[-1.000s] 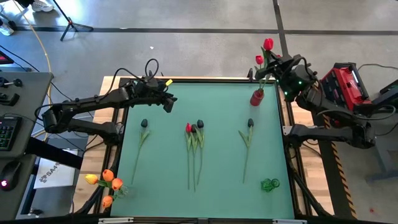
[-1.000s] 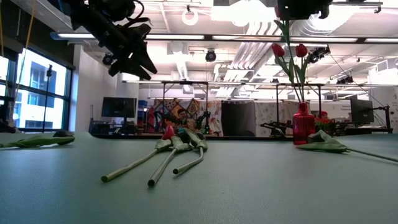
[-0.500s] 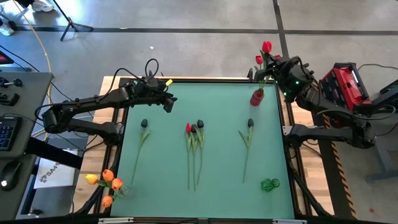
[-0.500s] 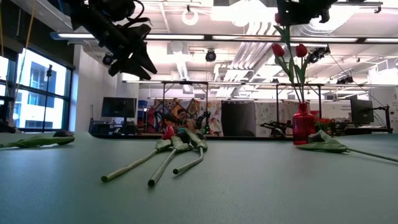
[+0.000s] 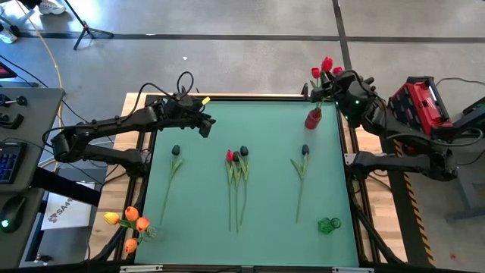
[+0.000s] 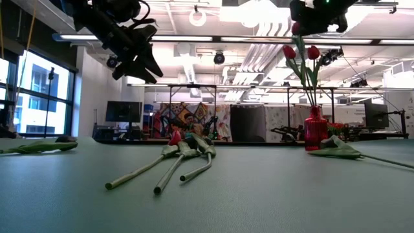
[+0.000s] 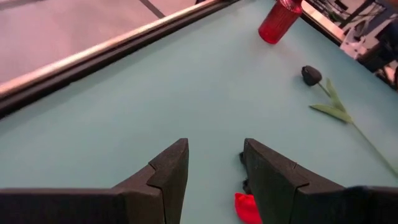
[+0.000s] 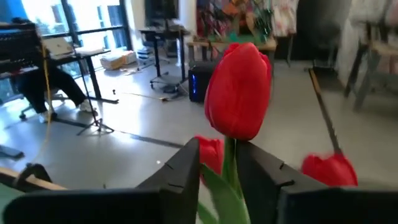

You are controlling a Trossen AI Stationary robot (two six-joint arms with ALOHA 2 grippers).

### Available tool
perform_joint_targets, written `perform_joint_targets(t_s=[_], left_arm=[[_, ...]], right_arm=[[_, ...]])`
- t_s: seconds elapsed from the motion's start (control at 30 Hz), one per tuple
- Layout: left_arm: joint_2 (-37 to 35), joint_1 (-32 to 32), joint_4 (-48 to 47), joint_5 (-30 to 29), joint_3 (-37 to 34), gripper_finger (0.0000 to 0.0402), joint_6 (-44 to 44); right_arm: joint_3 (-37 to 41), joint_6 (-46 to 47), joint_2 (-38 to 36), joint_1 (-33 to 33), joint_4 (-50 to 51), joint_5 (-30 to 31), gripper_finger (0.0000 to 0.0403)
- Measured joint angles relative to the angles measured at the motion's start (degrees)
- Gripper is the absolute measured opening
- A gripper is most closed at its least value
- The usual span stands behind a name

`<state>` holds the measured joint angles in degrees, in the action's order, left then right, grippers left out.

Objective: Sort flowers into vase by color
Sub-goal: Put the red tulip into the red vase

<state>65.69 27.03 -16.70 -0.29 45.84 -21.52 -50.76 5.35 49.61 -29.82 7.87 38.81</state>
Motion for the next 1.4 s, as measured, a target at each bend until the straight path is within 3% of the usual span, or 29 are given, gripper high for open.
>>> perform_joint_targets(t_s=[0.17,0.47,0.67,0.87,1.07,1.23,1.4], left_arm=[[0.0,0.0,0.12,0.23,-0.02,0.0143,-2.42],[-0.49,0.61,-0.64,0.9,-0.03,0.0143,-2.66],[-5.02,2.73,-6.37,2.37,-0.06,0.0143,-3.95],[-9.51,2.28,-19.92,5.31,-0.02,0.0143,-7.28],[-9.46,-2.55,-27.72,6.11,-2.3,0.0143,-14.13],[-8.79,-8.99,-15.58,5.45,-6.73,0.0143,-21.47],[-6.57,-13.13,-2.33,4.24,-9.8,0.0143,-26.17]], right_arm=[[-2.79,14.57,-0.2,0.0,12.31,1.0,0.0115],[-11.22,33.91,-0.05,-0.97,35.86,-10.77,0.0124],[-18.19,42.74,0.31,-3.34,51.31,-18.65,0.0124],[-20.86,42.3,0.27,-2.69,47.95,-31.97,0.0124],[-17.5,42.33,0.66,3.91,41.06,-33.02,0.0124],[-11.95,45.36,2.67,10.97,38.7,-32.82,0.0124],[-3.8,50.32,6.3,18.85,25.63,-33.78,0.0124]])
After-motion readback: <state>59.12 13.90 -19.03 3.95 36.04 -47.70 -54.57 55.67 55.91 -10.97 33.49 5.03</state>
